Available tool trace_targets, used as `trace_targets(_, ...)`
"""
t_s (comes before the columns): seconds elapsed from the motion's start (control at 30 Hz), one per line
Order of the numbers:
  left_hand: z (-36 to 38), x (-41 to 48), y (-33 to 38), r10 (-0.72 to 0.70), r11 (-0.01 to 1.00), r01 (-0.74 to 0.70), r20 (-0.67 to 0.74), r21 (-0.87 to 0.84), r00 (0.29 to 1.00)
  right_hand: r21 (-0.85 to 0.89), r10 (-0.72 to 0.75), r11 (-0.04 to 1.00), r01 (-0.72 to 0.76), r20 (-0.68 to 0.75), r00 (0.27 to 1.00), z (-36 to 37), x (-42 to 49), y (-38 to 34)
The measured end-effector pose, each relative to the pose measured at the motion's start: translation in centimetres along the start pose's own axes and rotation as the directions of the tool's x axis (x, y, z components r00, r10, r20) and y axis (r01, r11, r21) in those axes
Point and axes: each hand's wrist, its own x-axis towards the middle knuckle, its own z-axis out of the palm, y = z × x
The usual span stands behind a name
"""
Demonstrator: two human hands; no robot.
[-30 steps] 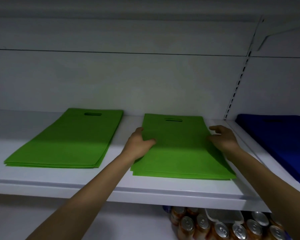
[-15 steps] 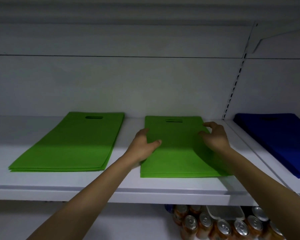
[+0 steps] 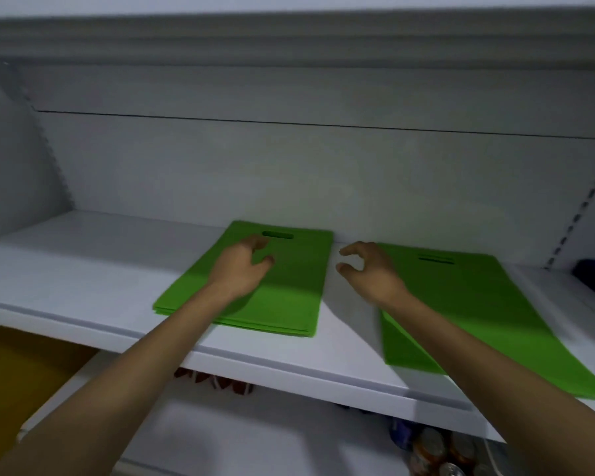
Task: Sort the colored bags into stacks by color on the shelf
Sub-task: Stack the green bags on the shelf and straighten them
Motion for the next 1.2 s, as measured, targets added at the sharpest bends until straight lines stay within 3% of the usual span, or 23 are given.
trace_targets(0.1, -2.0, 0.2, -4.3, -0.065, 0.985, 0.063, 0.011, 0.158, 0.998, -0.039, 0.016, 0.999, -0.014, 0.057, 0.998, 2.7, 0.7, -1.8)
trace_targets(0.23, -2.8, -0.5, -8.2, -0.151, 0.885, 0.072, 0.137, 0.459, 0.979, -0.104, 0.093, 0.991, -0.079, 0.13, 0.987, 5.3, 0.9, -3.2)
trace_targets(0.5, -2.5, -1.1, -8.3, -0.132, 0.915, 0.041, 0.203, 0.402, 0.97, -0.262, 0.268, 0.936, -0.234, 0.1, 0.958, 6.8, 0.8, -3.0)
trace_targets(0.7, -2.4, -1.0, -8.2, -0.126, 0.922, 0.053, 0.169, 0.384, 0.977, 0.055, 0.282, 0.959, -0.279, -0.073, 0.956, 6.5, 1.8, -3.3)
trace_targets(0.83, -2.4, -0.8, -8.3, -0.144, 0.931, 0.091, 0.127, 0.353, 0.981, 0.373, 0.406, 0.857, -0.356, -0.063, 0.912, 6.1, 2.5, -3.5)
trace_targets(1.03, -1.4, -0.4, -7.2, -0.142, 0.918, 0.084, 0.124, 0.389, 0.982, 0.284, 0.153, 0.953, -0.108, -0.144, 0.978, 4.1, 2.6, -3.7)
trace_targets(1.2, 0.5, 0.7, -4.8, -0.137, 0.927, 0.081, 0.128, 0.366, 0.982, 0.286, -0.022, 0.954, 0.088, -0.228, 0.973, -0.3, 1.8, -3.3)
